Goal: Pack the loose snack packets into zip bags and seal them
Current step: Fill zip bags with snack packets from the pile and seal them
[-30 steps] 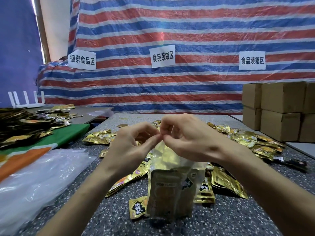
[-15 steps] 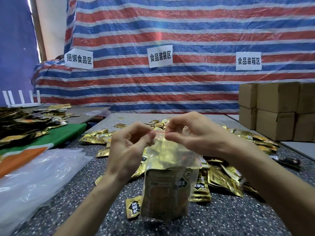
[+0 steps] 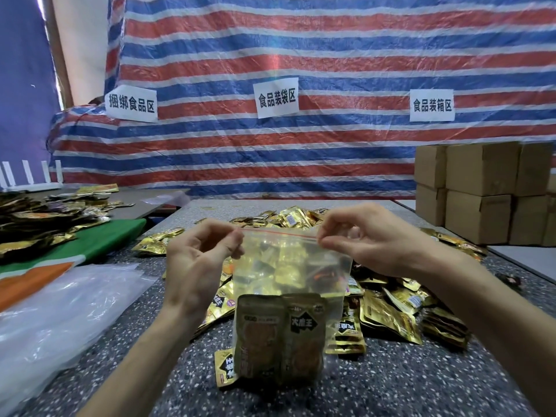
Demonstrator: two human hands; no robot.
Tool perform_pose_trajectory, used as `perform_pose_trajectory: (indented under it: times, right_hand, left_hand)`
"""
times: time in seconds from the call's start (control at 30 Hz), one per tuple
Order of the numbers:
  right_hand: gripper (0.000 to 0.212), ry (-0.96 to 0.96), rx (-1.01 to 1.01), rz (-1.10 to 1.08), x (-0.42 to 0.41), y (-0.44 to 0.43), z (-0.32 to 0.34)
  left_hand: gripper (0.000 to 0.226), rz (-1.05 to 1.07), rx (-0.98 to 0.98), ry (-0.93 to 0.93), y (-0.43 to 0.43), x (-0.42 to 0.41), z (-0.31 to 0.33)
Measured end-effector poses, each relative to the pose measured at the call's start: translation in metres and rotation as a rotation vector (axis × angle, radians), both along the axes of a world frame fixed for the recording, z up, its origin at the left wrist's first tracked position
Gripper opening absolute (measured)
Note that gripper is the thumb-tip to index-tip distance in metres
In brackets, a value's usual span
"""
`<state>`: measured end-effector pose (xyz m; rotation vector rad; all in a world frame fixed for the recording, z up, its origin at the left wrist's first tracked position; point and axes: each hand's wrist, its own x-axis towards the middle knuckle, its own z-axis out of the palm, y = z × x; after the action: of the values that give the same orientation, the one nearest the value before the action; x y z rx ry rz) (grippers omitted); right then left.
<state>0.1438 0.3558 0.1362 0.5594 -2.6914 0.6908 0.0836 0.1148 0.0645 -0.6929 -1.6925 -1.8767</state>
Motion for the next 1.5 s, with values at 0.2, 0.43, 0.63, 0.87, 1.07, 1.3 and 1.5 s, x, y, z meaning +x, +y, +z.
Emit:
perform_pose_trajectory:
  times: [0.2, 0.43, 0.63, 0.87, 1.07, 1.3, 1.5]
  right_hand:
    - [0.015, -0.020, -0.081, 0.047, 0.005, 0.008, 0.002]
    - [0.013, -0.048, 0.037, 0.040, 0.005, -0.012, 0.010]
    - [0.033, 0.147, 0.104, 0.049, -0.001, -0.045, 0.014]
    - [0.007, 0.010, 0.068, 0.163, -0.011, -0.056, 0.014]
    - [0.006, -0.025, 0.021, 0.215, -0.007, -0.054, 0.025]
    - [0.007, 0.005, 0.044, 0.195, -0.002, -0.049, 0.036]
    - [0.006, 0.043, 0.106, 0.158, -0.003, -0.056, 0.022]
  left_hand:
    - [0.010, -0.016, -0.161, 0.026, 0.002, 0.011, 0.006]
    - [0.009, -0.042, -0.210, 0.011, 0.006, 0.025, 0.013]
    - [0.009, -0.059, -0.259, 0.040, 0.006, 0.031, 0.013]
    - [0.006, -0.034, -0.267, 0.058, -0.003, 0.031, 0.012]
    - [0.007, -0.019, -0.270, 0.092, -0.003, 0.037, 0.019]
    - [0.012, 0.005, -0.265, 0.102, 0.003, 0.040, 0.031]
    - [0.009, -0.021, -0.320, 0.016, -0.001, 0.039, 0.025]
